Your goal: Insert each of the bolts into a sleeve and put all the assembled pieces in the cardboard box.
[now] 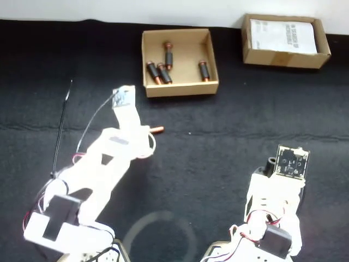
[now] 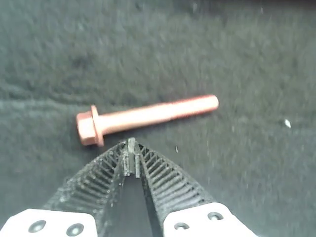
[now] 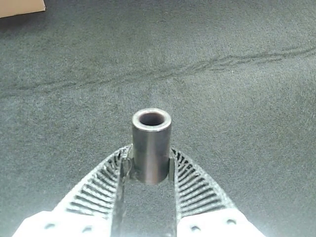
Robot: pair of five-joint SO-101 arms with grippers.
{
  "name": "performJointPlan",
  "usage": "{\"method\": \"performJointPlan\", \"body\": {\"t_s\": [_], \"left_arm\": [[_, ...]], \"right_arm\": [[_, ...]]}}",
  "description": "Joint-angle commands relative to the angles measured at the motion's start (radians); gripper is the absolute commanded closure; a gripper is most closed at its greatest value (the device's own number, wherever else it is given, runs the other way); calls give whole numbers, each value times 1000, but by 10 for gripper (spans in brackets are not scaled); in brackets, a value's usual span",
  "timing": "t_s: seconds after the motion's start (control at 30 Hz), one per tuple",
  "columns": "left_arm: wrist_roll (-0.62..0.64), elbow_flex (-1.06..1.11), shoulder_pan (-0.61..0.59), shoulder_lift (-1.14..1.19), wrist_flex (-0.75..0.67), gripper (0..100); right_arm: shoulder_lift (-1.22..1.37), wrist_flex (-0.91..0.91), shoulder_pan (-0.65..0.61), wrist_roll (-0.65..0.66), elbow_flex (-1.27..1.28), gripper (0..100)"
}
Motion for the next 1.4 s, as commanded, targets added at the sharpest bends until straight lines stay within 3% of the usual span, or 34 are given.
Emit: {"method": "performJointPlan", "body": {"t_s": [0.0,0.3,0.5,0.73,0.83,0.97,1.2,1.37], "left_arm": [[6,-87,-16,5,-8,990],[181,-254,-64,2,-8,990],[230,-272,-65,1,9,990],[284,-302,-19,-74,480,990],[284,-298,-25,-85,574,990],[284,-298,-54,-85,551,990],[279,-237,-70,-8,233,989],[278,-315,-73,171,175,989]], "right_arm": [[-7,-15,15,-6,-5,991],[-7,-13,10,-8,-4,991],[-7,-15,10,-5,-4,991],[-7,-15,10,-5,-4,991],[-5,-15,10,-6,-4,991],[1,-15,8,-9,-4,991],[-4,-12,8,-9,-5,991],[-7,-12,12,-9,-5,991]]}}
